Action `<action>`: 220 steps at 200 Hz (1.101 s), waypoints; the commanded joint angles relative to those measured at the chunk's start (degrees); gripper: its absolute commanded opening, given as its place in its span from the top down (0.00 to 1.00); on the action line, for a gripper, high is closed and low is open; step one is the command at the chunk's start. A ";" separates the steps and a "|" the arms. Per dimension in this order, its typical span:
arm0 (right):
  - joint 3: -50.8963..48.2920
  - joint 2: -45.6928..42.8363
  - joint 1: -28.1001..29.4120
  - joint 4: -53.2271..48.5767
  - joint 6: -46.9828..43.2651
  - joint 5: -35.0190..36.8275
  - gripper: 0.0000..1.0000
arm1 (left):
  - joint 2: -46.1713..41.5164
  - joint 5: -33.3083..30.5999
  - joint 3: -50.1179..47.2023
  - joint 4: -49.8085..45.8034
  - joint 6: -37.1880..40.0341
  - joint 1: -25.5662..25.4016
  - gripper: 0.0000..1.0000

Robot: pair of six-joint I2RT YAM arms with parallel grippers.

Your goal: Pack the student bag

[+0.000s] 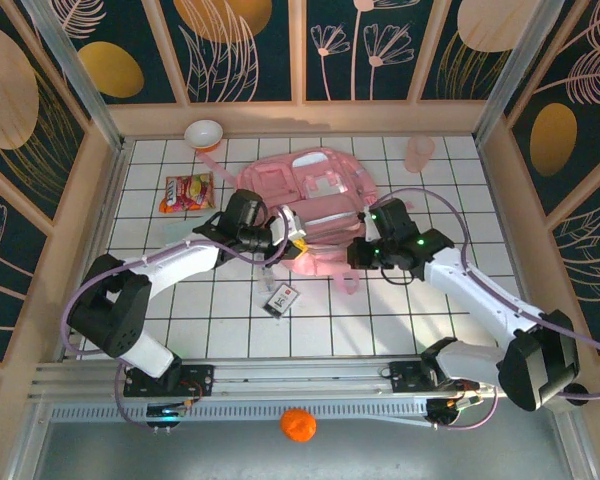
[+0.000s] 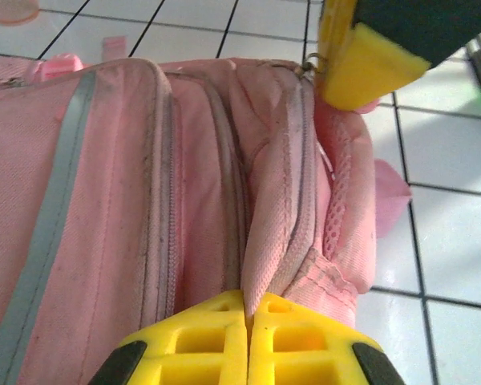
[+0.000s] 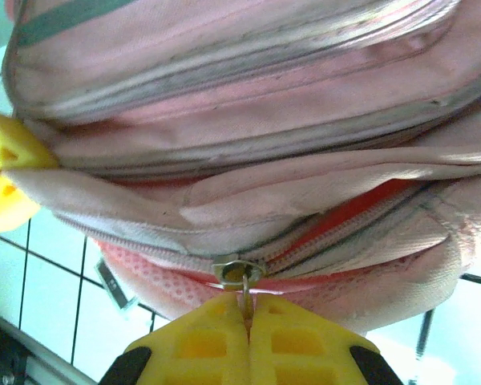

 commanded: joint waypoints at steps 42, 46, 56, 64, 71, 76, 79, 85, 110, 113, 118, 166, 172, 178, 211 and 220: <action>-1.77 5.96 9.76 21.93 12.08 -4.16 1.00 | -0.82 -9.50 3.13 -5.55 11.30 4.19 0.48; -1.69 6.50 10.04 22.80 12.76 -3.68 1.00 | -0.88 -8.76 4.44 -6.43 10.86 4.23 0.45; -1.52 7.61 10.61 25.03 13.62 -3.71 1.00 | -1.83 -6.51 5.84 -7.98 9.91 4.14 0.40; -1.15 8.37 10.93 26.02 13.98 -3.83 1.00 | -3.16 -4.74 5.76 -8.24 9.24 3.98 0.38; -0.70 9.02 10.98 26.49 13.97 -4.28 1.00 | -4.47 -3.39 5.11 -8.09 9.40 3.78 0.36; -0.35 9.40 10.98 26.51 13.79 -4.70 1.00 | -5.50 -2.86 4.42 -8.03 10.22 3.39 0.35; -0.06 9.72 11.06 26.41 13.63 -4.94 1.00 | -6.02 -2.63 3.97 -8.13 10.88 3.11 0.34; 0.41 10.16 11.17 26.03 13.32 -5.44 1.00 | -6.94 -2.50 3.81 -8.60 12.88 2.37 0.32; 1.75 11.15 11.23 24.20 11.19 -7.92 1.00 | -6.75 -5.98 1.56 -12.31 20.01 -0.98 0.29; 1.93 11.19 11.24 24.00 10.92 -8.09 1.00 | -6.33 -6.45 1.70 -12.83 20.42 -1.21 0.29; 2.03 11.26 11.26 23.26 10.65 -8.24 1.00 | -5.55 -7.02 2.17 -13.63 21.04 -1.61 0.29; 3.97 10.75 11.35 18.72 6.78 -9.31 1.00 | 1.37 -8.60 7.00 -18.66 24.92 -3.02 0.54; 4.12 10.66 11.28 18.26 6.42 -9.51 1.00 | 1.70 -9.24 7.10 -18.57 24.92 -3.02 0.63; 4.27 10.44 11.26 17.62 6.00 -9.57 1.00 | 1.89 -9.74 7.10 -18.38 24.88 -3.02 0.76; 3.77 8.72 8.44 11.78 2.98 -8.69 1.00 | -0.19 -12.23 4.50 -15.81 24.67 -2.93 1.00; 2.83 7.65 5.73 9.58 1.52 -8.86 1.00 | -1.06 -12.96 3.85 -15.33 24.66 -2.68 1.00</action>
